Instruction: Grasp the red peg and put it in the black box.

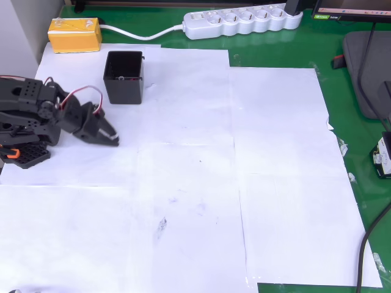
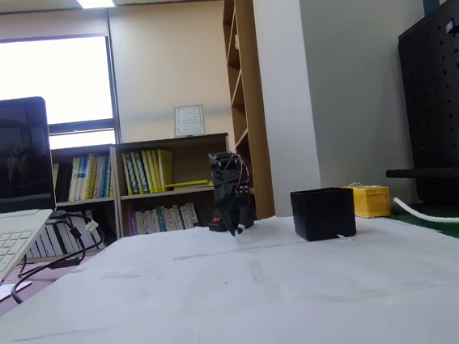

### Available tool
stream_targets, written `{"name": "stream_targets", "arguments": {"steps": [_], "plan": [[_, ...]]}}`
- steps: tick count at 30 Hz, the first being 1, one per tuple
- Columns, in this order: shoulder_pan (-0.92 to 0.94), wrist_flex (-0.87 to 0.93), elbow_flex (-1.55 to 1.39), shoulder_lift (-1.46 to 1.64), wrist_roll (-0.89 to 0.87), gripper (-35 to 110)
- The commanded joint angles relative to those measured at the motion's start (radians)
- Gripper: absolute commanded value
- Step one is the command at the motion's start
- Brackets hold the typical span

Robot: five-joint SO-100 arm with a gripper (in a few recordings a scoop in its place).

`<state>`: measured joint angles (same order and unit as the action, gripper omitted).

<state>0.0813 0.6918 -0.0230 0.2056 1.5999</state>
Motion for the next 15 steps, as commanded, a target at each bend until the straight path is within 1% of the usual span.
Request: {"name": "stream_targets", "arguments": {"steps": [1,6,9,10,11,15], "plan": [[0.000,0.069,0.083,-0.114,0.015,0],[-0.058,0.430,0.080,-0.233,0.005,0],[-0.071,0.586,0.077,-0.256,0.005,0],[-0.074,0.643,0.081,-0.262,-0.023,0],[-0.080,0.638,0.083,-0.265,-0.086,0],[-0.071,0.650,0.083,-0.295,-0.075,0]]}}
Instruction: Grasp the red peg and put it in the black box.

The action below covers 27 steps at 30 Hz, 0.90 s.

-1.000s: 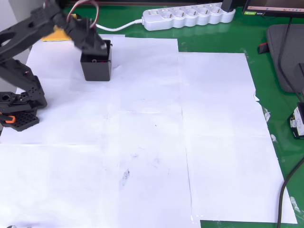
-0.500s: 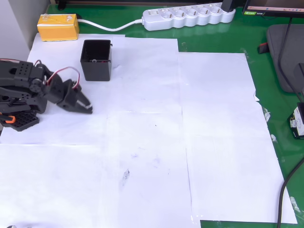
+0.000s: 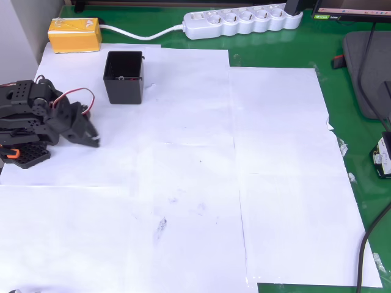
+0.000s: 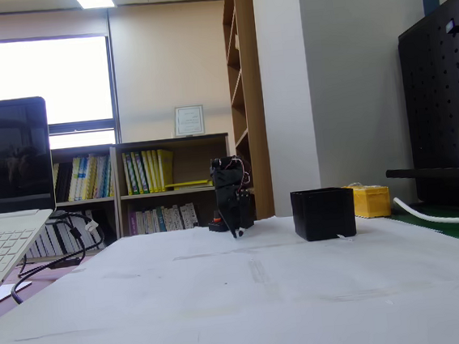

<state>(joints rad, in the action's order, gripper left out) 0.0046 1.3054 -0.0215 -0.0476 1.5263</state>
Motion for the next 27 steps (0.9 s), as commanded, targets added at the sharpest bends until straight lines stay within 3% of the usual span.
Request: {"name": "stream_targets", "arguments": {"steps": [1,27], "plan": [[0.006,0.064,0.081,-0.091,-0.002,0],[0.002,0.120,0.081,-0.186,-0.011,0]]}}
